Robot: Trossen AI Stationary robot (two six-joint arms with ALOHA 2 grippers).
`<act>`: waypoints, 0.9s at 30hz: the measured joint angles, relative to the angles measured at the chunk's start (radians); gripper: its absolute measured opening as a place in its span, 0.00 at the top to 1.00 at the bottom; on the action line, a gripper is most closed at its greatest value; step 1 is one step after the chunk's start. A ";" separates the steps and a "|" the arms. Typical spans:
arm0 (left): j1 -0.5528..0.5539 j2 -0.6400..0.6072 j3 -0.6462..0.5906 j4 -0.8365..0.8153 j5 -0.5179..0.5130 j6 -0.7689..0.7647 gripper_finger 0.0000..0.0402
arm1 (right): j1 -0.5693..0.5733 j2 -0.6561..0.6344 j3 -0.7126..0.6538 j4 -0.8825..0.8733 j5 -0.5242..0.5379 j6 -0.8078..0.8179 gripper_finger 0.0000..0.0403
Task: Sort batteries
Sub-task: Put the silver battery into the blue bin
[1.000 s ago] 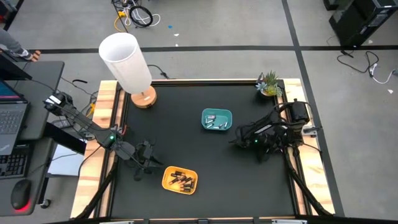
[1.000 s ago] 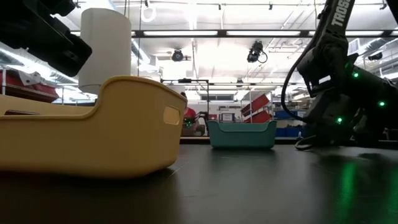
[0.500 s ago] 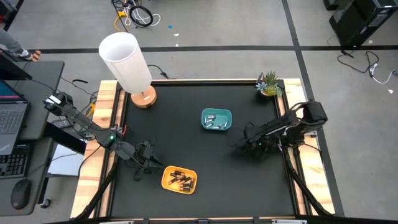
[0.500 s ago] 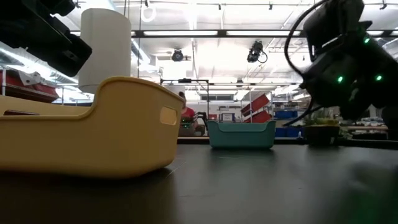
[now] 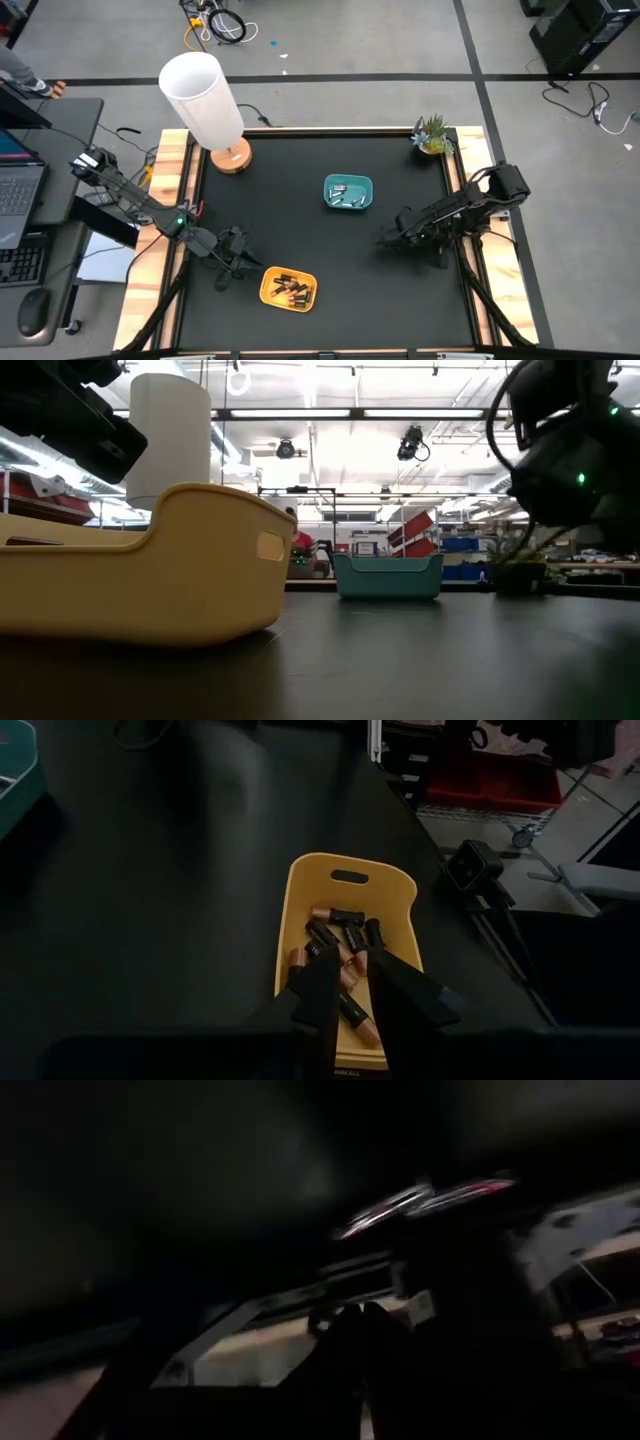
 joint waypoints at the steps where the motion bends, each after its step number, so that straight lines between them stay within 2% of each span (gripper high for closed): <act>1: 0.000 0.000 0.000 0.003 0.000 0.000 0.83 | 0.000 0.017 0.000 0.000 -0.010 -0.024 1.00; 6: 0.000 0.000 0.000 0.014 -0.001 0.014 0.83 | -0.001 0.127 0.000 0.000 -0.009 -0.123 1.00; 14: 0.000 0.000 0.000 0.012 -0.001 0.016 0.83 | 0.007 0.257 0.000 0.008 0.086 -0.194 1.00; 19: 0.000 0.000 0.000 0.012 0.000 0.018 0.83 | 0.006 0.275 -0.003 0.066 0.126 -0.225 1.00; 27: 0.000 0.000 0.000 0.000 0.018 -0.005 0.83 | 0.002 0.225 -0.076 0.159 0.100 -0.173 1.00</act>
